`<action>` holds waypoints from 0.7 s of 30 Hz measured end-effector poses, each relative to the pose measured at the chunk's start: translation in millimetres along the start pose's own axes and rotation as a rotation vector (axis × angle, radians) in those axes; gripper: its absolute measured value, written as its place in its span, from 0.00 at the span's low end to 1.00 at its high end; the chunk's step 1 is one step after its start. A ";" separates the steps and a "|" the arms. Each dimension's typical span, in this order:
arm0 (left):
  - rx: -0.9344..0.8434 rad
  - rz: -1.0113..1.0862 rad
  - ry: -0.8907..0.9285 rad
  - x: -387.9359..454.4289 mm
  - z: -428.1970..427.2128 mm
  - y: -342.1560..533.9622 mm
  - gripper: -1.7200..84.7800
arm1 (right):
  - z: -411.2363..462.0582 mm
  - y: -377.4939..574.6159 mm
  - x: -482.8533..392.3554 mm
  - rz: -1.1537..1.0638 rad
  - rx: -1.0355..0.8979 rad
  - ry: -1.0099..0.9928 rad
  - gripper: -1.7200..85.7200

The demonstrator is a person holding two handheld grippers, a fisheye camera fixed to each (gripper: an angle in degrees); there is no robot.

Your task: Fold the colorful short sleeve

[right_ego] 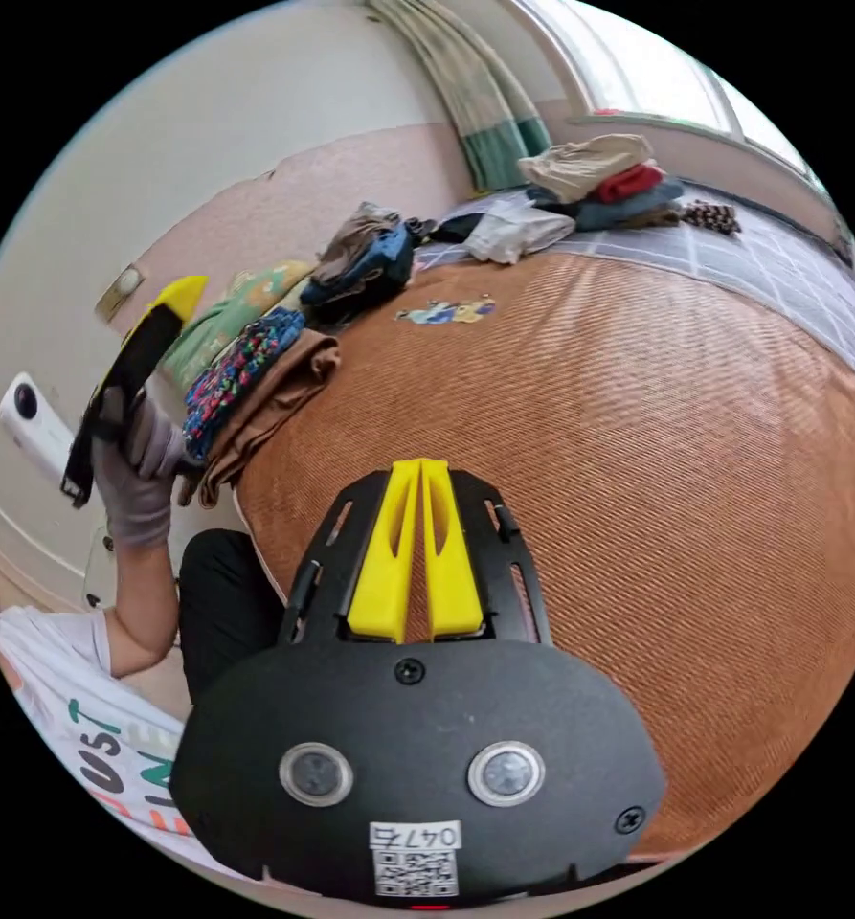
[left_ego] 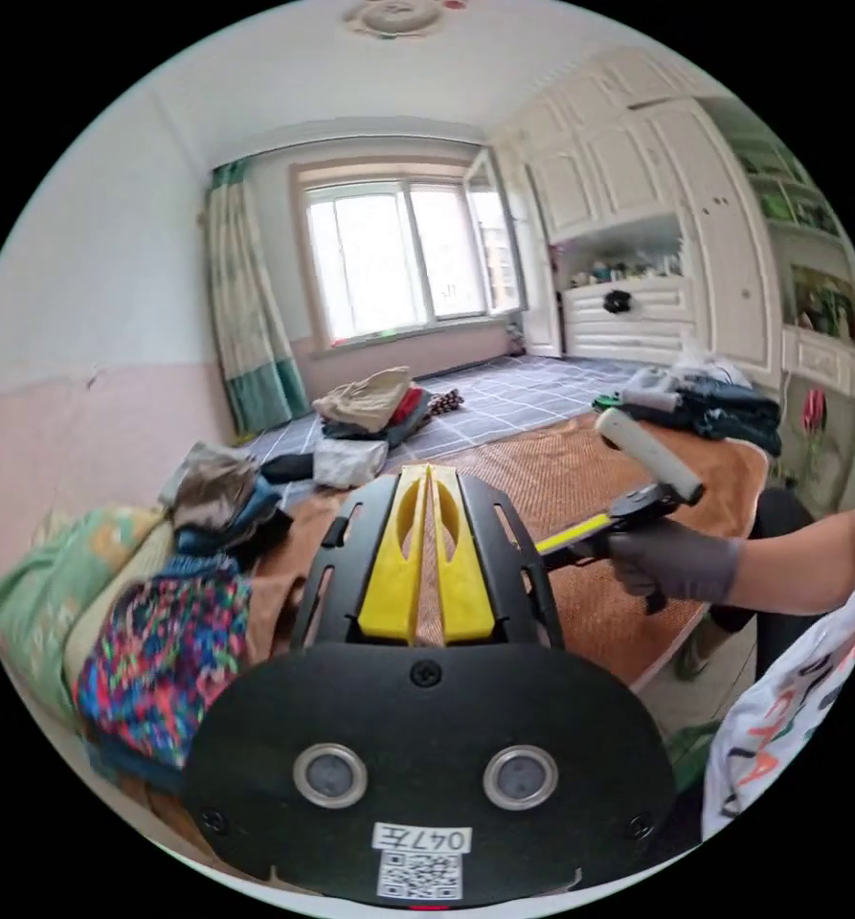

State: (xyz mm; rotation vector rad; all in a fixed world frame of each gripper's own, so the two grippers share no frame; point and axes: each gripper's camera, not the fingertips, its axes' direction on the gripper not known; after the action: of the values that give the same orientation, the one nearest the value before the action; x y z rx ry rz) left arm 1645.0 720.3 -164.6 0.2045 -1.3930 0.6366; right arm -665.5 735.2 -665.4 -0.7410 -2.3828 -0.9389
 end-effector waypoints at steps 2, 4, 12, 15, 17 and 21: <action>-0.024 0.076 0.004 24.2 34.7 -11.6 0.01 | -24.8 -7.4 -5.2 -0.030 -0.019 0.104 0.01; -0.057 0.085 0.037 43.7 69.5 -5.0 0.01 | -30.8 -20.1 -22.9 -0.106 -0.090 0.232 0.01; -0.084 0.087 0.140 135.4 159.1 43.3 0.01 | 27.1 -86.6 -71.6 -0.333 -0.393 0.470 0.01; -0.175 0.113 0.151 169.0 198.1 41.5 0.01 | 38.7 -113.2 -89.0 -0.407 -0.447 0.517 0.01; -0.251 0.119 0.139 188.4 225.6 39.5 0.01 | 44.8 -135.2 -94.6 -0.429 -0.484 0.519 0.02; -0.446 0.056 0.073 217.5 296.2 44.3 0.01 | 50.8 -168.3 -94.9 -0.430 -0.531 0.494 0.02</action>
State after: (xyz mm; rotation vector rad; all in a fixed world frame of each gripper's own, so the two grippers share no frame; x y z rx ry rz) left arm 1379.7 674.5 89.4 -0.2114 -1.4373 0.3611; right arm -712.4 638.3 -833.7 -0.1169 -1.8864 -1.7405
